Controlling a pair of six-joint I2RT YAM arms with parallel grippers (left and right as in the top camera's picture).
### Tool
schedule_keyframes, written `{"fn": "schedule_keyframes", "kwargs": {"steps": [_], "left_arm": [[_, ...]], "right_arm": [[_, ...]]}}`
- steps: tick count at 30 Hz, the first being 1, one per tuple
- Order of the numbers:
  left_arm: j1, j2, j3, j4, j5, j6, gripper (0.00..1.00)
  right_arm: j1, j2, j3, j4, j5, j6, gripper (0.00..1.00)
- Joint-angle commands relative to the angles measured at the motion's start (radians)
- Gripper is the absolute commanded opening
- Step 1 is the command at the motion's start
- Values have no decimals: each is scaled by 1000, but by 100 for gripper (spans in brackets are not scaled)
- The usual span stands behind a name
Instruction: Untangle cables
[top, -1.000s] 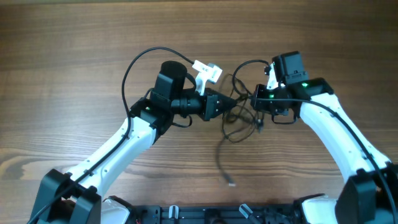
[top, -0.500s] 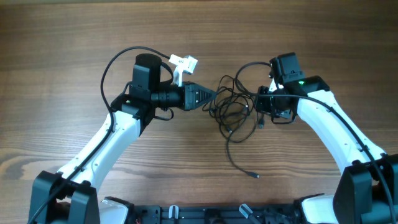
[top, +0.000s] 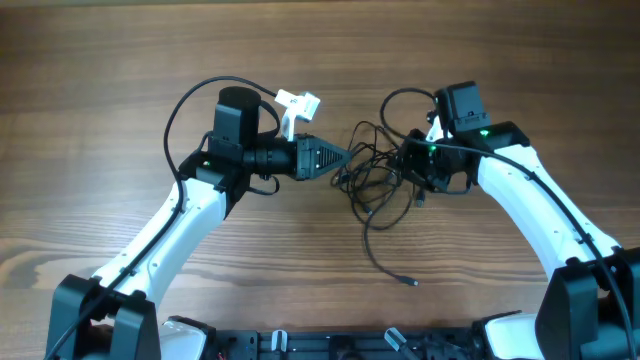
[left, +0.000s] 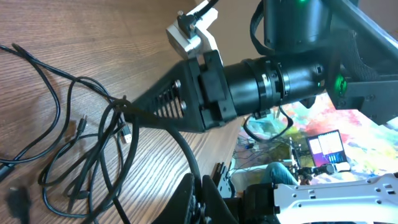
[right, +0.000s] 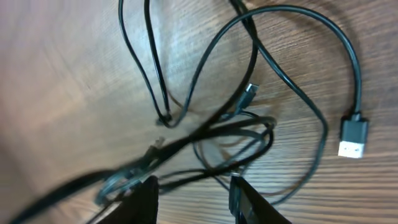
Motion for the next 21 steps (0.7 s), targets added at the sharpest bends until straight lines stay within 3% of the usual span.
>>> {"fn": "schedule_keyframes", "kwargs": {"steps": [1, 8, 14, 21], "left_arm": [[3, -26, 3, -5, 27, -2, 4], [2, -26, 3, -13, 27, -2, 4], [2, -26, 3, -34, 10, 23, 4], [2, -26, 3, -79, -14, 36, 4]], "right_arm": [[2, 14, 19, 36, -15, 214, 38], [2, 14, 19, 94, -124, 286, 37], [2, 14, 19, 195, -343, 100, 36], [19, 14, 19, 171, -368, 95, 36]]}}
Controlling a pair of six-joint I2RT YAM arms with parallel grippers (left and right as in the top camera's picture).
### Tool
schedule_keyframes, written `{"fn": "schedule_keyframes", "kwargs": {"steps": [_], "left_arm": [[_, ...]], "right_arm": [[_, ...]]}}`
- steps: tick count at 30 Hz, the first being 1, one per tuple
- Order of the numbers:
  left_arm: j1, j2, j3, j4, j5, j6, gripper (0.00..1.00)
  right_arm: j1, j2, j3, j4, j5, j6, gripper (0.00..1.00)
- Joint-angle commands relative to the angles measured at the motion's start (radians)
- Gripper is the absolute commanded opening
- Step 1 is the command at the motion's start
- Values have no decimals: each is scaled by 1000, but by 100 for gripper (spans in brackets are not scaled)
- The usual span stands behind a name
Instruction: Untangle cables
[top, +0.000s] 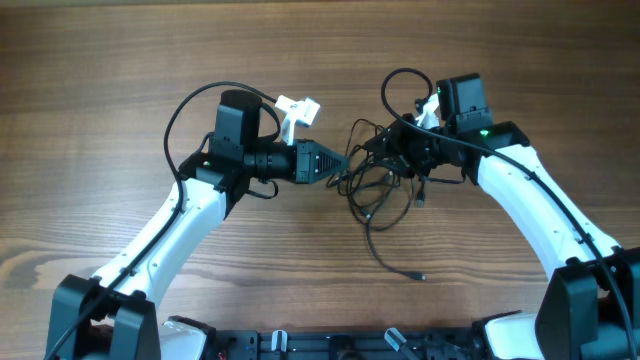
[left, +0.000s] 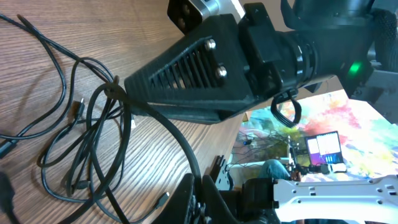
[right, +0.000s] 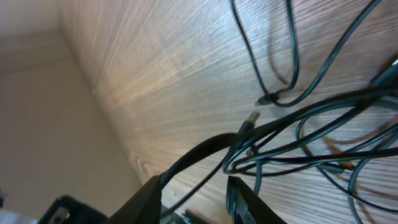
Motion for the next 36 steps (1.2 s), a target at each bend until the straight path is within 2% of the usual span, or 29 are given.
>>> {"fn": "schedule_keyframes", "kwargs": {"steps": [1, 19, 30, 36], "left_arm": [[2, -26, 3, -2, -8, 24, 4], [-60, -26, 3, 14, 10, 11, 4], [-50, -26, 3, 135, 19, -23, 4], [-11, -26, 3, 143, 19, -42, 4]], "right_arm": [[22, 14, 18, 0, -72, -35, 36], [72, 14, 18, 45, -72, 14, 29], [83, 14, 18, 129, -185, 76, 29], [83, 14, 18, 132, -205, 90, 29]]}}
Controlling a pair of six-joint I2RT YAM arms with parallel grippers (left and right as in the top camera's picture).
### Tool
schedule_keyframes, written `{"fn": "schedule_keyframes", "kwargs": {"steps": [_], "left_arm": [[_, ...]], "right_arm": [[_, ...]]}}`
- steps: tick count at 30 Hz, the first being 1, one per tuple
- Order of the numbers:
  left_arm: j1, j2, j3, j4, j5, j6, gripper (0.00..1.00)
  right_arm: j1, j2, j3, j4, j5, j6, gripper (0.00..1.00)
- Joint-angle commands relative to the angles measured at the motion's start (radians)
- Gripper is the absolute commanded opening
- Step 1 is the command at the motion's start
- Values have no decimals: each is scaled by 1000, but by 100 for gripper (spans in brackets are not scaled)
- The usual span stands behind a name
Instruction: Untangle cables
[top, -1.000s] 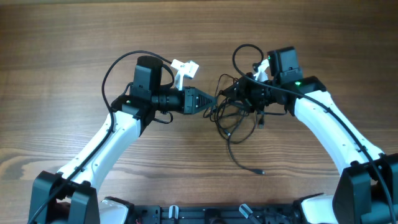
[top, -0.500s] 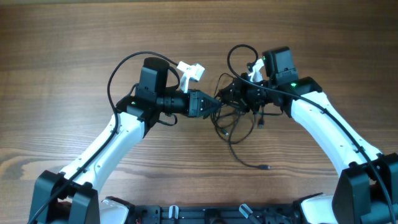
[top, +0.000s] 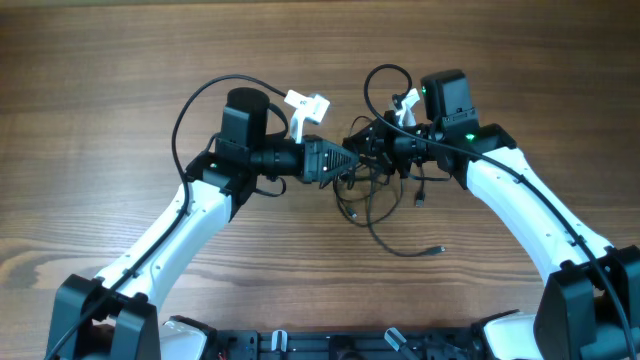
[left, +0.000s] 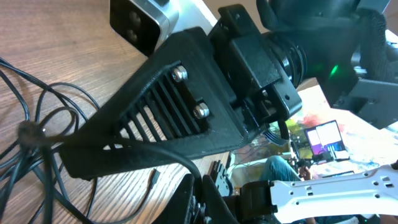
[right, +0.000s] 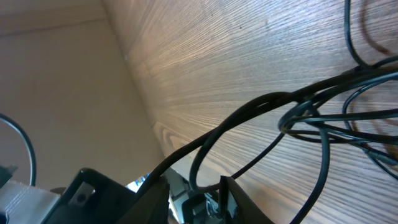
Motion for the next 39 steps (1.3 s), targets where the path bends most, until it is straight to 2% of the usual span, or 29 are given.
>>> {"fn": "schedule_keyframes", "kwargs": {"steps": [1, 5, 12, 16, 23, 31, 33, 35, 39], "left_arm": [[35, -24, 3, 24, 8, -25, 4], [68, -24, 3, 69, 17, -89, 4], [72, -24, 3, 275, 183, -248, 4], [72, -24, 3, 304, 226, -313, 4], [72, -24, 3, 304, 250, -312, 4], [74, -24, 3, 304, 221, -303, 4], [82, -24, 3, 303, 213, -266, 4], [98, -24, 3, 272, 201, -195, 4], [145, -24, 3, 87, 46, -112, 4]], "right_arm": [[14, 14, 18, 1, -72, 14, 29], [14, 14, 18, 1, -63, 11, 29], [14, 14, 18, 1, 54, 34, 30], [14, 14, 18, 34, 80, 48, 30], [14, 14, 18, 104, 37, 85, 29], [14, 14, 18, 236, -162, 73, 29], [14, 14, 18, 236, -180, 49, 28], [14, 14, 18, 209, -175, 5, 26], [14, 14, 18, 123, -61, -62, 26]]}}
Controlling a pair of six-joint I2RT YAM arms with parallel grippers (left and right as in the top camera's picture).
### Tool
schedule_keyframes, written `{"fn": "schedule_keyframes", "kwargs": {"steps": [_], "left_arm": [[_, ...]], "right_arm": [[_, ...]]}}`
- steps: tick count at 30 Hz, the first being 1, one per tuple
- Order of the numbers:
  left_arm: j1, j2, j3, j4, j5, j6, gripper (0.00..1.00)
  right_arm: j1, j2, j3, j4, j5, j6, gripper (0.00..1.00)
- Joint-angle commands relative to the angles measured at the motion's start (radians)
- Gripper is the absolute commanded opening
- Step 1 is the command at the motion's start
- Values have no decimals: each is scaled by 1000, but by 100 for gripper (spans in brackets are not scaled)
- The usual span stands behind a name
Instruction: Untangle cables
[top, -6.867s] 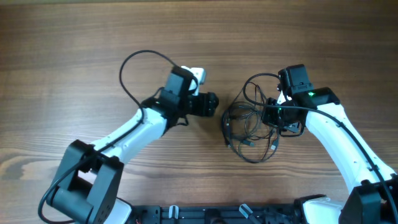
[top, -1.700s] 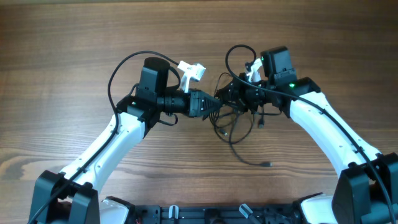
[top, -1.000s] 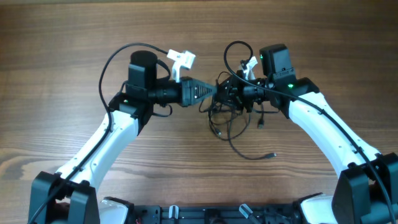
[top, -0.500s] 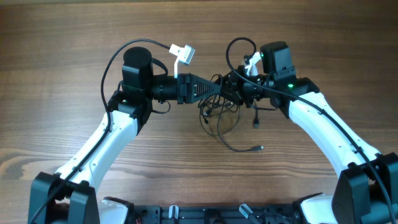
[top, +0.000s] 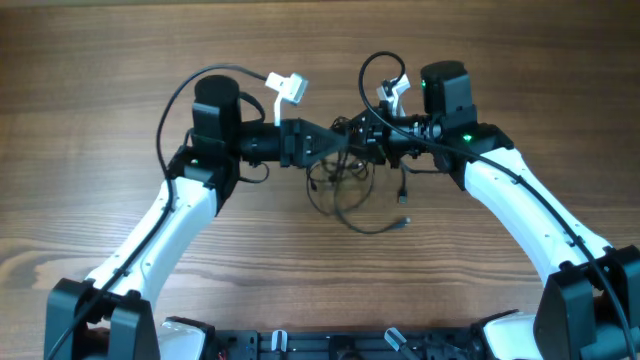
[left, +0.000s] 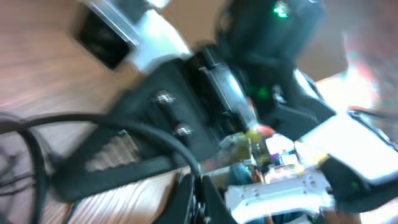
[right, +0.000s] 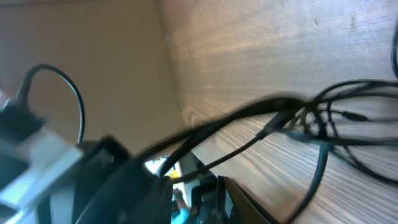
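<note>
A tangle of thin black cables (top: 340, 188) hangs in loops at the table's middle, with one free plug end (top: 401, 222) trailing to the right. My left gripper (top: 333, 143) and right gripper (top: 357, 140) meet tip to tip just above the tangle. In the blurred left wrist view the left gripper (left: 198, 186) is shut on a thick black cable (left: 155, 134). In the right wrist view the right gripper (right: 194, 194) has black strands (right: 249, 115) running between its narrowed fingers (right: 227, 193); the loops lie below on the wood.
The wooden table (top: 100, 60) runs wide on all sides of the arms. Each arm's own black lead arcs above its wrist, the left lead (top: 170, 110) and the right lead (top: 375, 65). A black rail (top: 320, 345) lies along the near edge.
The left arm has drawn back to the left and both grippers sit slightly farther from me. The loops have shifted left and tightened. The free plug end has moved up and left.
At first my left gripper held a cable at the tangle's left while the right gripper hung over its right side. The right gripper then turned to face the left one, with strands between its fingers. The grippers came tip to tip, and the trailing plug end came steadily closer.
</note>
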Motion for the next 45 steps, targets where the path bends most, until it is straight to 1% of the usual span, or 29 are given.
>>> {"fn": "schedule_keyframes", "kwargs": {"steps": [1, 3, 6, 8, 9, 12, 14, 16, 18, 23, 26, 28, 32, 35, 38, 42, 44, 45], "left_arm": [[47, -19, 2, -141, -169, 136, 4], [51, -19, 2, -196, -206, 169, 4], [51, -19, 2, -208, -208, 180, 4], [51, -19, 2, -189, -169, 180, 4], [51, -19, 2, -173, -123, 180, 4], [51, -19, 2, -93, 68, 177, 4], [51, -19, 2, -36, 194, 175, 4], [51, -19, 2, -1, 284, 175, 4], [51, -19, 2, 3, 323, 175, 4], [56, -19, 2, 3, 327, 178, 4], [74, -19, 2, 3, 315, 180, 4], [89, -19, 2, 3, 298, 180, 4], [103, -19, 2, -1, 240, 179, 4], [103, -19, 2, -1, 175, 179, 4], [103, -19, 2, -1, 145, 175, 4], [97, -19, 2, -1, 108, 175, 4], [86, -19, 2, 0, 78, 175, 4], [75, -19, 2, 0, 59, 175, 4]], "right_arm": [[3, 14, 17, -44, 89, -103, 26], [3, 14, 17, -50, 140, -137, 26], [3, 14, 17, -50, 193, -216, 26], [5, 14, 17, -50, 210, -360, 27], [8, 14, 17, -50, 209, -414, 29], [37, 14, 17, -79, 206, -679, 41], [56, 14, 17, -101, 207, -822, 45], [68, 14, 17, -101, 218, -903, 50], [71, 14, 17, -86, 256, -939, 52], [71, 14, 17, -48, 417, -939, 52], [71, 14, 17, -33, 401, -932, 52], [71, 14, 17, -12, 317, -909, 52], [71, 14, 17, 73, 145, -663, 52], [71, 14, 17, 112, 46, -507, 52], [71, 14, 17, 133, -23, -417, 52], [79, 14, 17, 129, -33, -266, 52], [90, 15, 17, 122, -3, -189, 52], [101, 15, 16, 105, 39, -123, 52]]}}
